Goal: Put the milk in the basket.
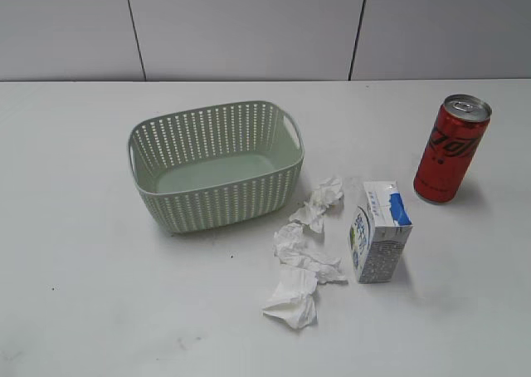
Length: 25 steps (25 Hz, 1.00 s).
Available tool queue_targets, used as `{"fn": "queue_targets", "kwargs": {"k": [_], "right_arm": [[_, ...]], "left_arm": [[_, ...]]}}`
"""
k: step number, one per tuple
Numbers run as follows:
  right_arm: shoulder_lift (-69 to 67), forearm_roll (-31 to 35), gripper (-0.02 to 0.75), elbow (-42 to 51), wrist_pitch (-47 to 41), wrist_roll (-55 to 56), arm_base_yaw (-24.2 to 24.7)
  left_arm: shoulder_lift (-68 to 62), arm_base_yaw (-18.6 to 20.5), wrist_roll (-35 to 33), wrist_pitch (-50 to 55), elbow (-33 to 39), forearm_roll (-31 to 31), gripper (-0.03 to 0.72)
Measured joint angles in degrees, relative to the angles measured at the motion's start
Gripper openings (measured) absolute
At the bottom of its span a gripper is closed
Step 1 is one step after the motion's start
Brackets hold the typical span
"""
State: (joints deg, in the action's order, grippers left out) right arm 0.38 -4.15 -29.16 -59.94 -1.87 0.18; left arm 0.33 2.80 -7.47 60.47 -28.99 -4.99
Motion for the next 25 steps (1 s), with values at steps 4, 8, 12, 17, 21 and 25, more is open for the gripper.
{"fn": "queue_targets", "kwargs": {"k": [4, 8, 12, 17, 21, 25], "right_arm": [[0.00, 0.00, 0.586, 0.00, 0.00, 0.00, 0.00], [0.00, 0.00, 0.586, 0.00, 0.00, 0.00, 0.00], [-0.59, 0.00, 0.586, 0.00, 0.06, 0.00, 0.00], [-8.04, 0.00, 0.586, -1.59, 2.82, 0.00, 0.00], [-17.40, 0.06, 0.586, -4.19, 4.79, 0.00, 0.00], [-28.56, 1.14, 0.585, -7.19, 6.25, -0.04, 0.00]], "left_arm": [[0.00, 0.00, 0.00, 0.00, 0.00, 0.00, 0.233], [0.00, 0.00, 0.00, 0.00, 0.00, 0.00, 0.233], [0.00, 0.00, 0.00, 0.00, 0.00, 0.00, 0.233], [0.00, 0.00, 0.00, 0.00, 0.00, 0.00, 0.233], [0.00, 0.00, 0.00, 0.00, 0.00, 0.00, 0.233], [0.00, 0.00, 0.00, 0.00, 0.00, 0.00, 0.233]]}}
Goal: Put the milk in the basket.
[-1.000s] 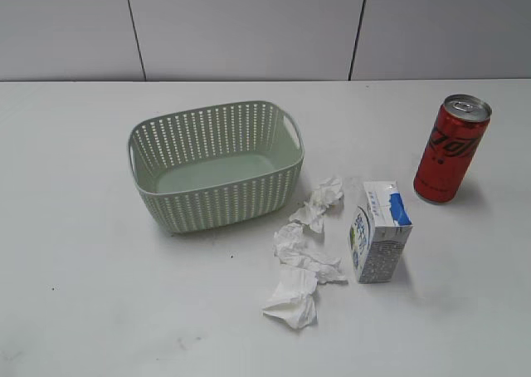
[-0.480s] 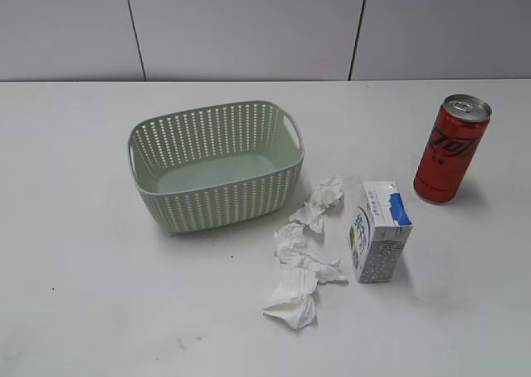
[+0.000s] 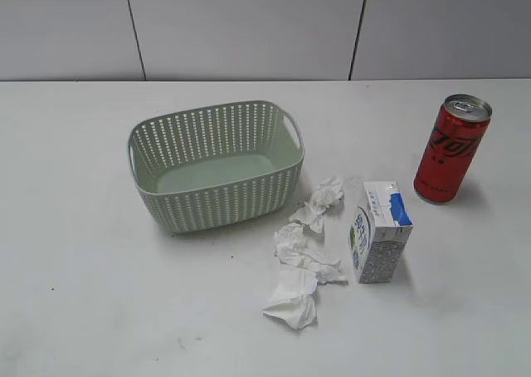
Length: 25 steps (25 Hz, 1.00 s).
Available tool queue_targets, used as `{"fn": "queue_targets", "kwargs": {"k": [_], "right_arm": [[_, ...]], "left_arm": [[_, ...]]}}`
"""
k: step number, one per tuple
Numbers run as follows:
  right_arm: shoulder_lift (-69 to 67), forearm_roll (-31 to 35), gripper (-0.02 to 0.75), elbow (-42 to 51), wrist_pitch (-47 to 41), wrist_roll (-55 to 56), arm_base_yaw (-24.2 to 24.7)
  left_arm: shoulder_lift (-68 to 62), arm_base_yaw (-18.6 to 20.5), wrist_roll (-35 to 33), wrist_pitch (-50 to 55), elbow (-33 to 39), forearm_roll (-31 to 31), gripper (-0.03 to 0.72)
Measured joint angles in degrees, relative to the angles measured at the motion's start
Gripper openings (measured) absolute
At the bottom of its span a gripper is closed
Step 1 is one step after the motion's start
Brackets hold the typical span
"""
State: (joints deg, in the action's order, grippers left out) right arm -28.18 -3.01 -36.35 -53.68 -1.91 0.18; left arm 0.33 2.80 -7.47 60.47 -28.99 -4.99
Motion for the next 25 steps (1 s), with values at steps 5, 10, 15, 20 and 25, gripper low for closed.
{"fn": "queue_targets", "kwargs": {"k": [5, 10, 15, 20, 25], "right_arm": [[-12.86, 4.00, 0.585, -4.23, 1.42, -1.51, -0.06], [-24.43, 7.30, 0.586, -9.50, 2.60, -2.96, -1.39], [-33.65, 8.15, 0.586, -13.59, 4.65, -3.14, -8.43], [-42.08, 8.31, 0.586, -16.02, 7.65, 1.91, -18.25], [-50.45, 8.43, 0.585, -17.43, 11.15, 7.63, -27.34]], "left_arm": [[0.00, 0.00, 0.00, 0.00, 0.00, 0.00, 0.233], [0.00, 0.00, 0.00, 0.00, 0.00, 0.00, 0.233], [0.00, 0.00, 0.00, 0.00, 0.00, 0.00, 0.233], [0.00, 0.00, 0.00, 0.00, 0.00, 0.00, 0.233], [0.00, 0.00, 0.00, 0.00, 0.00, 0.00, 0.233]]}}
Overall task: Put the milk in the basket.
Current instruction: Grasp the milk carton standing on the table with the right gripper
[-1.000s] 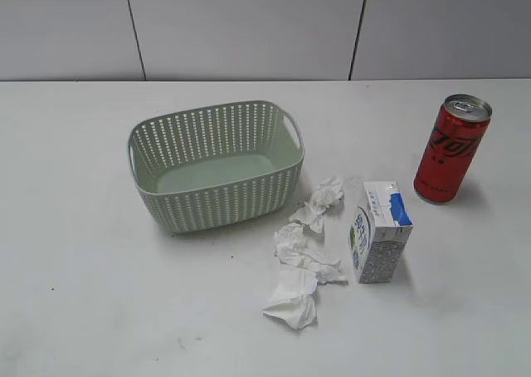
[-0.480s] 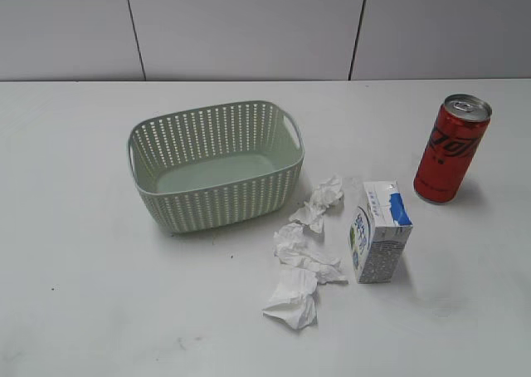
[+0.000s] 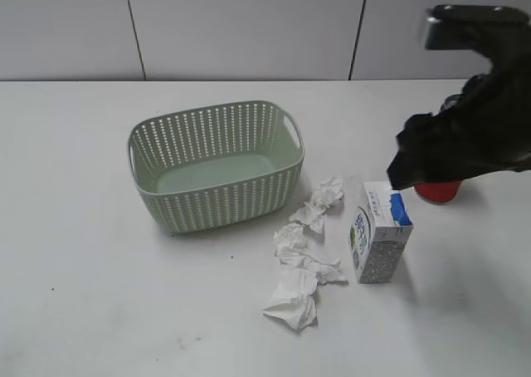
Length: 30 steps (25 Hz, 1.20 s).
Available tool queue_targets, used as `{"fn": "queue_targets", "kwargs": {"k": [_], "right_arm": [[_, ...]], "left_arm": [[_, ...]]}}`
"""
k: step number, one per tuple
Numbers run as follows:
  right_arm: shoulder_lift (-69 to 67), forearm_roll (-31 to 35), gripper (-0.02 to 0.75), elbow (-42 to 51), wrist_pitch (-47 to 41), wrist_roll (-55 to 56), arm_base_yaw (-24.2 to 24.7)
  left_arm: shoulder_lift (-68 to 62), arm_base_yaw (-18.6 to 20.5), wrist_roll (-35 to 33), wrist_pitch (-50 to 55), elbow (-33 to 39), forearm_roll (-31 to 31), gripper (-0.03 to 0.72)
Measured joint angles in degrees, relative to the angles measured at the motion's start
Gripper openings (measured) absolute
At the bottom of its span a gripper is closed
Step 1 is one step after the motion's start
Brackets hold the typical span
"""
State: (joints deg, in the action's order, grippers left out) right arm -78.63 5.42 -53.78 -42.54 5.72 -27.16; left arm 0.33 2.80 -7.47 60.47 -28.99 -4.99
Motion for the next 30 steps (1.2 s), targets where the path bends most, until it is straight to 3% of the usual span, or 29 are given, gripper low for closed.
{"fn": "queue_targets", "kwargs": {"k": [4, 14, 17, 19, 20, 25, 30], "right_arm": [[-6.77, -1.00, 0.585, -0.76, 1.78, 4.68, -2.44], [-16.66, 0.03, 0.578, -0.88, 3.59, 6.82, -2.66], [-17.66, 0.29, 0.497, -0.88, 3.65, 7.00, -2.66], [-17.84, 0.84, 0.359, -0.88, 3.29, 7.12, -2.69], [-17.84, 1.00, 0.341, -0.93, 3.29, 7.21, -2.69], [-17.84, 1.20, 0.343, -1.45, 2.19, 7.21, -2.73], [-15.33, 0.23, 0.343, -5.69, -4.26, 6.92, -2.73]], "left_arm": [[0.00, 0.00, 0.00, 0.00, 0.00, 0.00, 0.233], [0.00, 0.00, 0.00, 0.00, 0.00, 0.00, 0.233], [0.00, 0.00, 0.00, 0.00, 0.00, 0.00, 0.233], [0.00, 0.00, 0.00, 0.00, 0.00, 0.00, 0.233], [0.00, 0.00, 0.00, 0.00, 0.00, 0.00, 0.233], [0.00, 0.00, 0.00, 0.00, 0.00, 0.00, 0.233], [0.00, 0.00, 0.00, 0.00, 0.00, 0.00, 0.233]]}}
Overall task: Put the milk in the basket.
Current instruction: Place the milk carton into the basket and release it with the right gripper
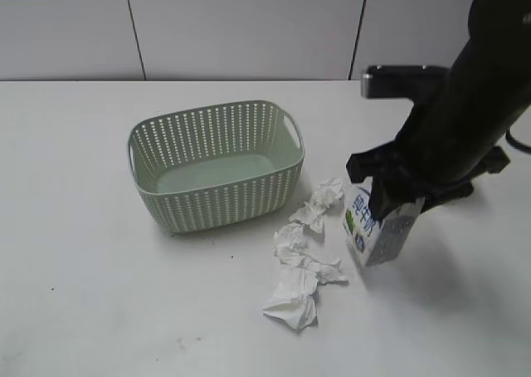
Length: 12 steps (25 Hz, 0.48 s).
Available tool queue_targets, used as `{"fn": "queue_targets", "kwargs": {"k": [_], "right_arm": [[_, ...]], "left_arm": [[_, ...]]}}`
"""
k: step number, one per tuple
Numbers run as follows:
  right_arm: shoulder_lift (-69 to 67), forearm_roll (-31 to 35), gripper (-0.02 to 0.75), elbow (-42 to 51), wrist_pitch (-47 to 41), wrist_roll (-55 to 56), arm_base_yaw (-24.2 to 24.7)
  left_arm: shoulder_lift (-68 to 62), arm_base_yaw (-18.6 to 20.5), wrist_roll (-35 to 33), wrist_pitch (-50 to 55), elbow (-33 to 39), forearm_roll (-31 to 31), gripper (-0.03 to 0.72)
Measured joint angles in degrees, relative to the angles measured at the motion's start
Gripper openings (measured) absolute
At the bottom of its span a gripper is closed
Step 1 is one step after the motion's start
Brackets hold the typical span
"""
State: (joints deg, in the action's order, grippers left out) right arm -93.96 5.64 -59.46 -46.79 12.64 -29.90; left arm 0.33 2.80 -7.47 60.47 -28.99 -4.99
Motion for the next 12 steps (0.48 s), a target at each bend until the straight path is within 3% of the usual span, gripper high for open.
{"fn": "queue_targets", "kwargs": {"k": [5, 12], "right_arm": [[1.89, -1.63, 0.343, -12.01, -8.52, -3.19, -0.30], [-2.25, -6.14, 0.343, -30.63, -13.55, -7.24, -4.05]], "left_arm": [[0.00, 0.00, 0.00, 0.00, 0.00, 0.00, 0.233], [0.00, 0.00, 0.00, 0.00, 0.00, 0.00, 0.233]]}}
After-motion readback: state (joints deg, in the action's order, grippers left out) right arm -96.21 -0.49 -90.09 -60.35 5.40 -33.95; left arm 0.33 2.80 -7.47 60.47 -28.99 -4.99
